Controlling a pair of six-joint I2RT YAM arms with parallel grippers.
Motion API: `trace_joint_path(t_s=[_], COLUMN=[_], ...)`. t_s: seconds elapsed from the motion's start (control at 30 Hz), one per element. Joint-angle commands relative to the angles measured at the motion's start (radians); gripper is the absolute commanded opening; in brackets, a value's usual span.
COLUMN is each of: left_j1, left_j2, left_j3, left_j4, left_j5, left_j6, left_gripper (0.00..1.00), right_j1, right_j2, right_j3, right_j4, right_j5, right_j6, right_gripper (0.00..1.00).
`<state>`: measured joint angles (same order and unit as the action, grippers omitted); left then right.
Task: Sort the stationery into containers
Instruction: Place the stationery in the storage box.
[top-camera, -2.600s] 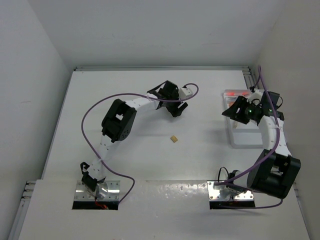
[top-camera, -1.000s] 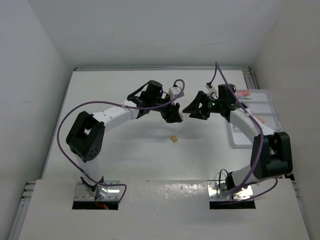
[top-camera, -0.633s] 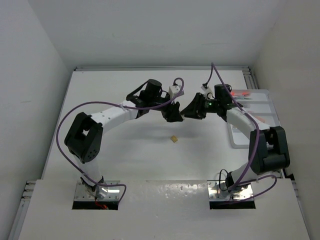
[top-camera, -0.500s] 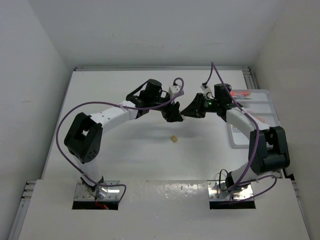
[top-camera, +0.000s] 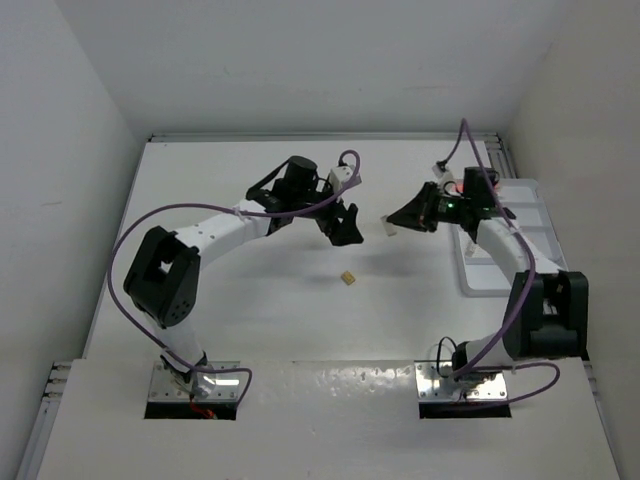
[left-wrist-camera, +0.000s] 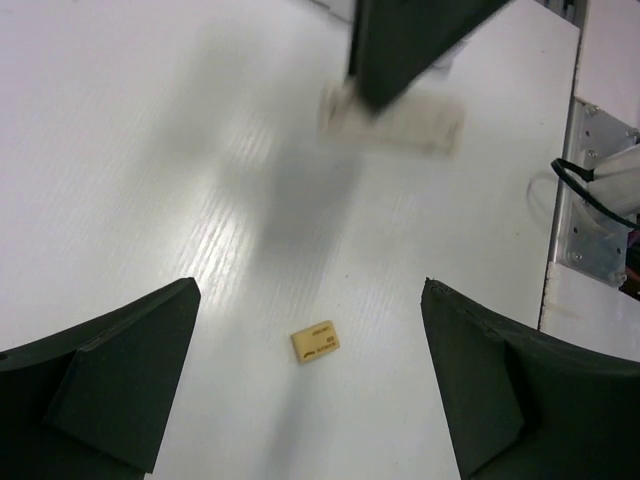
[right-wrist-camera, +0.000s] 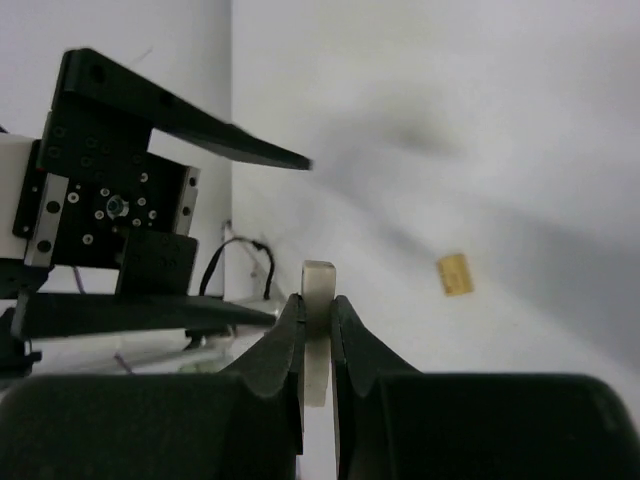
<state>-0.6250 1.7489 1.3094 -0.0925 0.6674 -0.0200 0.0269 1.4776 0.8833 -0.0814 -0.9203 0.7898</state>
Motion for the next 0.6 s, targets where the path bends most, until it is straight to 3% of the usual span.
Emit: trace_joint_path(t_s=[0.0, 0.03, 0.1, 0.23, 0.3, 0.37, 0.57], left_j1=[0.057, 0.082, 0.106, 0.169, 0.188, 0.194, 0.199], left_j2=[-0.071, -0.077, -0.092, -0.129, -0.137, -0.132, -0.121], left_j3=[0.001, -0.001, -0.004, -0.044, -0.061, -0.059, -0.053], left_j4=[-0.027, -0.038, -0.075, -0.096, -0.101, -0.108, -0.102], left_j5=[-0.003, -0.002, 0.000, 0.000, 0.000, -0.002, -0.005], left_j6=[-0.012, -0.005, 0.015, 0.051, 0.054, 0.043, 0.031], left_gripper=[1.00, 1.00, 1.00, 1.00, 1.00, 1.00, 1.00], right_j1=[-0.122, -0.146, -0.226, -0.341, -0.355, -0.380, -0.530], right_j2=[-0.072, -0.083, -0.140, -0.296, -0.383, -0.411, -0.427], right_j3=[0.075, 0.112, 0.131, 0.054, -0.016, -0.050, -0.118], right_j4=[-0.235, -0.304, -0.470, -0.543, -0.517, -0.466, -0.433], right_j5=[-0.009, 0.054, 0.153, 0.412, 0.634, 0.855, 0.917], right_j6=[-0.237, -0.376, -0.493, -0.739, -0.815, -0.822, -0.752], right_gripper=[0.00, 0.00, 0.00, 0.00, 0.00, 0.00, 0.00])
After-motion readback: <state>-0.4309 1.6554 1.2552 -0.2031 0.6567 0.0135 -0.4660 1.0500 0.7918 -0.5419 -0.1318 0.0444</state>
